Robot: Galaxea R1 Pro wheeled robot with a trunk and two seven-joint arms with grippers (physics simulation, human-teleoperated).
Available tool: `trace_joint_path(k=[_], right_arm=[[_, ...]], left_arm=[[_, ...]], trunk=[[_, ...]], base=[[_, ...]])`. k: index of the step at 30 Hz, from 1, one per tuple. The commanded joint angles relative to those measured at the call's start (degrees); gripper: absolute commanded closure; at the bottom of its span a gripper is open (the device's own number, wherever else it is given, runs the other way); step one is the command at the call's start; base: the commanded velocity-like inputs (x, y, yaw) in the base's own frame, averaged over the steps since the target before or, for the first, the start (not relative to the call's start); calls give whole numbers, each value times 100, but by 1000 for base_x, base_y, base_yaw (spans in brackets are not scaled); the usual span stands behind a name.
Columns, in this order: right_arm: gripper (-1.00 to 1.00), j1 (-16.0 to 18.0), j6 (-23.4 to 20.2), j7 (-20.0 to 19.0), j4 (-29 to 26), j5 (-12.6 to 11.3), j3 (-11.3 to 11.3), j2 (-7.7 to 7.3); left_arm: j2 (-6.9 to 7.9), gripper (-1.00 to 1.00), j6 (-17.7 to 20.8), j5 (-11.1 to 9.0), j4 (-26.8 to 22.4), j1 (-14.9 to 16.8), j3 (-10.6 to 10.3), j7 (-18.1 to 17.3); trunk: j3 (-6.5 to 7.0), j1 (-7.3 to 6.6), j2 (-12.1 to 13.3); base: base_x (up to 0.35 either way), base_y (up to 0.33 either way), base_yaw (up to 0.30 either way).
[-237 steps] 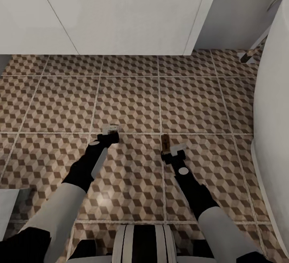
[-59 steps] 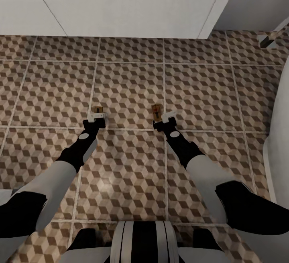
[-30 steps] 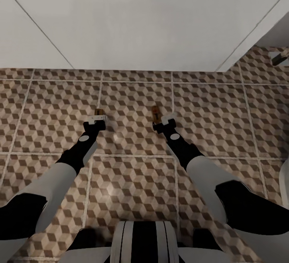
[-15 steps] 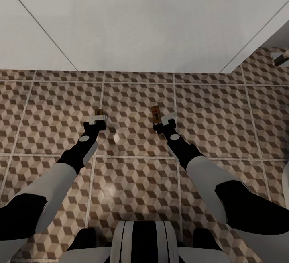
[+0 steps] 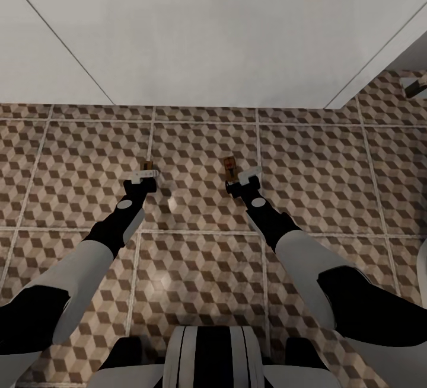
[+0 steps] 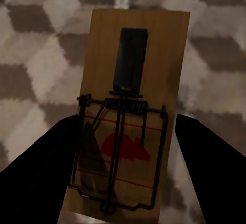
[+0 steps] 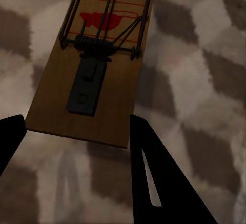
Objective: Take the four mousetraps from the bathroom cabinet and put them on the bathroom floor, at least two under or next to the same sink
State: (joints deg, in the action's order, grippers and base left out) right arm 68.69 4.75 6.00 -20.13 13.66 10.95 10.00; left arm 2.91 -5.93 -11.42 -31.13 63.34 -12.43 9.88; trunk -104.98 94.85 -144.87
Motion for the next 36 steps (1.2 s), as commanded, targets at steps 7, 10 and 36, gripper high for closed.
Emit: trace_joint_path(k=[7,10,36], right_arm=[[100,4,11,32,13,31,23,0],[100,4,15,32,42,31,22,0],[100,4,15,32,80,31,23,0]], left_arm=[[7,100,-30,-58,2,-1,-49,41],[7,100,-30,-57,2,-6,-49,41],[-61,100,-28,-55,12,-108,-57,41]], trunk=[[-2,0,-1],[-2,0,-1],[-2,0,-1]], base=[[222,0,0],[266,0,0],[85,0,0]])
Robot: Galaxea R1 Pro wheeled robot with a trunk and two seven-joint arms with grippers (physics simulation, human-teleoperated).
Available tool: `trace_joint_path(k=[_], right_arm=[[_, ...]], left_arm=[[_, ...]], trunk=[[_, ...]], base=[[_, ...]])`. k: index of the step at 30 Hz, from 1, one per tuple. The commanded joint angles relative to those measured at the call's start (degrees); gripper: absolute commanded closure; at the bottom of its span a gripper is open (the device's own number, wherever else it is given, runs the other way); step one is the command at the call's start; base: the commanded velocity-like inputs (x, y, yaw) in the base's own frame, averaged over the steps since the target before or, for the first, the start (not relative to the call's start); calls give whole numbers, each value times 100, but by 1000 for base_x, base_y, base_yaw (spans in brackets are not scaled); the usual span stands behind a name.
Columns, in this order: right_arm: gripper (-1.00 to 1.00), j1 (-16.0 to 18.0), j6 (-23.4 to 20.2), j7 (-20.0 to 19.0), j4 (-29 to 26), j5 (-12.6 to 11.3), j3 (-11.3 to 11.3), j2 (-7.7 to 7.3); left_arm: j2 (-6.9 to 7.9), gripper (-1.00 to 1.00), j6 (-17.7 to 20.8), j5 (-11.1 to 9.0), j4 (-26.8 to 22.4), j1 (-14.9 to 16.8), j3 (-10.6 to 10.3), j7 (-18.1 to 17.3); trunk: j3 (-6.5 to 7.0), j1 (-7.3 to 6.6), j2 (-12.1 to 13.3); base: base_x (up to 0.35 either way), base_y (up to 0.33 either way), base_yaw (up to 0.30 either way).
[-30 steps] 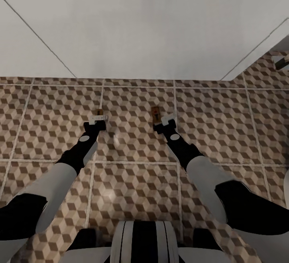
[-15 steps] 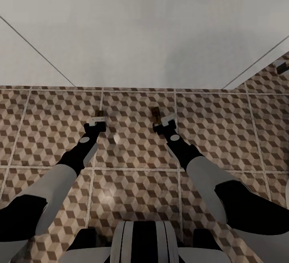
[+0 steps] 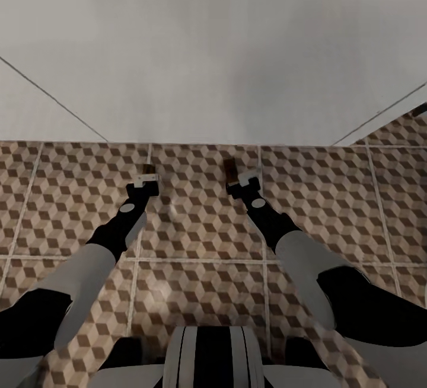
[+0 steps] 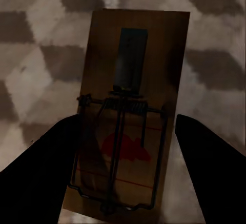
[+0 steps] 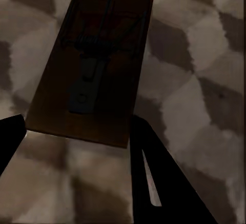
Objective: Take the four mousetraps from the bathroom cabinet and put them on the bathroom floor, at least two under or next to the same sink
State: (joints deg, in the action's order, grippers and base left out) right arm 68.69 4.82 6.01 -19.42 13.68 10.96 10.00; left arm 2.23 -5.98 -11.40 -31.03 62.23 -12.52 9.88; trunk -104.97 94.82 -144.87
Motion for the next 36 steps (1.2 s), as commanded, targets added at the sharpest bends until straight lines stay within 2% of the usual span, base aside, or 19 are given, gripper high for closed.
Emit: trace_joint_path(k=[1,8,29,33,36], right_arm=[[100,4,9,32,9,30,21,0],[100,4,9,32,9,30,20,0],[100,4,28,25,104,30,20,0],[100,4,219,24,130,23,26,0],[100,4,348,23,236,21,28,0]], left_arm=[[2,100,-24,-56,2,-1,-48,41],[-10,100,-25,-55,6,-16,-49,41],[-3,100,-45,-55,-7,-60,-49,39],[-10,100,-284,-55,-17,-61,-49,37],[-78,100,-659,-54,-23,-61,-56,32]], trunk=[[-3,2,-1],[-3,2,-1],[-3,2,-1],[-3,2,-1],[-3,2,-1]], base=[[281,0,0],[165,0,0],[6,0,0],[0,0,0],[0,0,0]])
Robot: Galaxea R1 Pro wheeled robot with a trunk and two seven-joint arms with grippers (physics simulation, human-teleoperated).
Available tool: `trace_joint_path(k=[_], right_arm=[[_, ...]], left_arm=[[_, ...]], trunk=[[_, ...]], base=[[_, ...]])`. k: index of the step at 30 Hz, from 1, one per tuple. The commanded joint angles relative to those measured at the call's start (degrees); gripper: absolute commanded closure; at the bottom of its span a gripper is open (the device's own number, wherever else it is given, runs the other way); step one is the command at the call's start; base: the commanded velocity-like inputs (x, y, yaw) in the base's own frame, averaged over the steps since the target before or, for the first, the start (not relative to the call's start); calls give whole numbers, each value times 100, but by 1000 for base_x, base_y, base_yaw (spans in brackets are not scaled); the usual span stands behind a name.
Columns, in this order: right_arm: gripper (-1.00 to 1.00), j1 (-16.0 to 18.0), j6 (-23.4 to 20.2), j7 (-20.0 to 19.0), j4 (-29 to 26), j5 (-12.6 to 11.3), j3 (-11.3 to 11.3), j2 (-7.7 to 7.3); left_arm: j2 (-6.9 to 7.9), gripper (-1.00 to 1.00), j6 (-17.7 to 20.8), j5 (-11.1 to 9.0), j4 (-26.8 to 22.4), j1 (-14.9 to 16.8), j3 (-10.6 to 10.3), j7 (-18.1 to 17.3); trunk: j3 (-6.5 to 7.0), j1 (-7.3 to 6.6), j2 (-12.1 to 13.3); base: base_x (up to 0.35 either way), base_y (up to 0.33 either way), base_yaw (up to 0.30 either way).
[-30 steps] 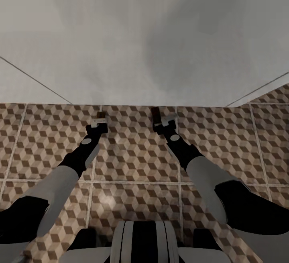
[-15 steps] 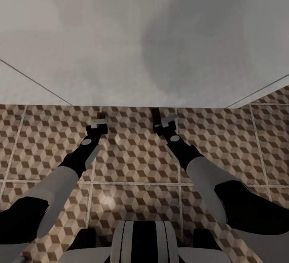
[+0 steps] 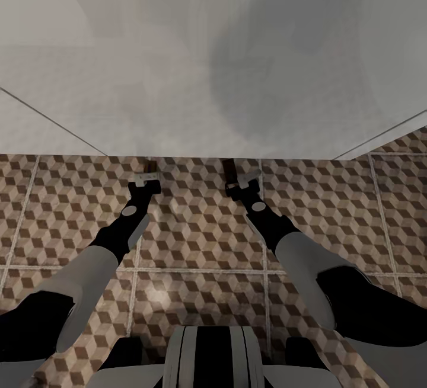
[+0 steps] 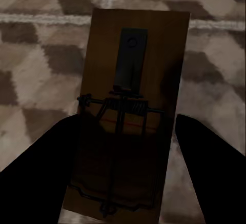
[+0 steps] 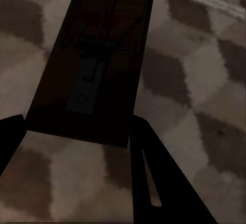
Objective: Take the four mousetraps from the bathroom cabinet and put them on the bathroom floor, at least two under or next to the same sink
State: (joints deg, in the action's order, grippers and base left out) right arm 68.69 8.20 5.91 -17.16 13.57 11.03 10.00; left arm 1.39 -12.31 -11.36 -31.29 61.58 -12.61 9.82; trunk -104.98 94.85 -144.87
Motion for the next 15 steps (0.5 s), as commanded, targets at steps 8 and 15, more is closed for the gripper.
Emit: trace_joint_path(k=[8,15], right_arm=[[100,4,98,33,86,30,22,0],[100,4,199,33,98,25,27,0]], left_arm=[[-187,100,-69,-56,5,3,-39,42],[-297,100,325,-49,28,10,-35,52]], trunk=[[-2,-1,-1],[-2,-1,-1]], base=[[0,0,0],[0,0,0]])
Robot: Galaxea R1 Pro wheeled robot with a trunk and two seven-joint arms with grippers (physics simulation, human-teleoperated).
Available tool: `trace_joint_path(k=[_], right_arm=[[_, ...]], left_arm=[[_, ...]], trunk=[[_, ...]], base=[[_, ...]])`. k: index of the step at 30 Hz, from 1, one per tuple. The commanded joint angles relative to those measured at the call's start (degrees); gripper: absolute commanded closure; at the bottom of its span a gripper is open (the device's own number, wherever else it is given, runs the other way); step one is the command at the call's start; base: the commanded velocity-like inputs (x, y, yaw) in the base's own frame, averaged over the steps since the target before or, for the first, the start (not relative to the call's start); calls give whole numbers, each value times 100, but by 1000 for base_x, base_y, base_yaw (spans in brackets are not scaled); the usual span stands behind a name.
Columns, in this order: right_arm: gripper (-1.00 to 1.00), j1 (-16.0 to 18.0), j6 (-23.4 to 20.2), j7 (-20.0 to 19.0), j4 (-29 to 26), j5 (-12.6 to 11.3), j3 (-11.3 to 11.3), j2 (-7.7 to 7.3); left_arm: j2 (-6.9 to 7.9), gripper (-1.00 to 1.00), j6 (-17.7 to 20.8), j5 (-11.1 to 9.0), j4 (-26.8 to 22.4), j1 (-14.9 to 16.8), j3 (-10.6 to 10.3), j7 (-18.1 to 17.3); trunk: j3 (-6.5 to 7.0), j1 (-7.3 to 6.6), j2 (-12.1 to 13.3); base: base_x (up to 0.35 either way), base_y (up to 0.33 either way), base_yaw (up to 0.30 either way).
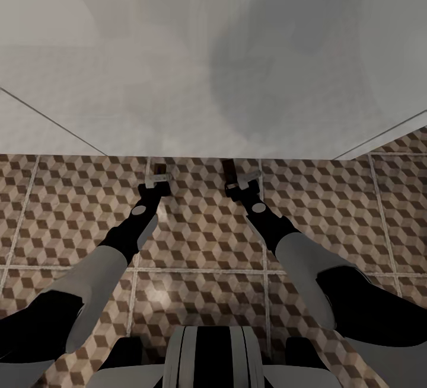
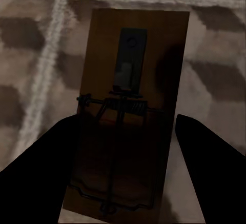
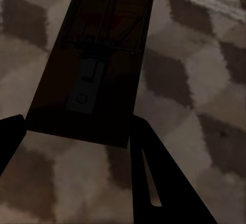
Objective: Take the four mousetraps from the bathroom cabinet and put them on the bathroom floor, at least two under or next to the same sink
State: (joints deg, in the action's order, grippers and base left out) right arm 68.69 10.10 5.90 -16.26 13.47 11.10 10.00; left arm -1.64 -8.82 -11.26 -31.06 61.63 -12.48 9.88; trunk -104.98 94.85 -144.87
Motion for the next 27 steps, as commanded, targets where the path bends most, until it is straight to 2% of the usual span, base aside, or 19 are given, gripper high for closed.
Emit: trace_joint_path(k=[1,9,27], right_arm=[[100,4,11,34,9,36,21,0],[100,-5,53,23,17,33,23,0],[100,-97,62,8,18,37,23,0]], left_arm=[[4,100,-5,-56,8,5,-47,46],[-3,100,171,-14,53,20,-44,51],[3,100,180,17,14,24,-44,58]], trunk=[[-2,-1,-1],[-2,-1,-1],[-2,-1,-1]], base=[[0,0,0],[0,0,0],[0,0,0]])
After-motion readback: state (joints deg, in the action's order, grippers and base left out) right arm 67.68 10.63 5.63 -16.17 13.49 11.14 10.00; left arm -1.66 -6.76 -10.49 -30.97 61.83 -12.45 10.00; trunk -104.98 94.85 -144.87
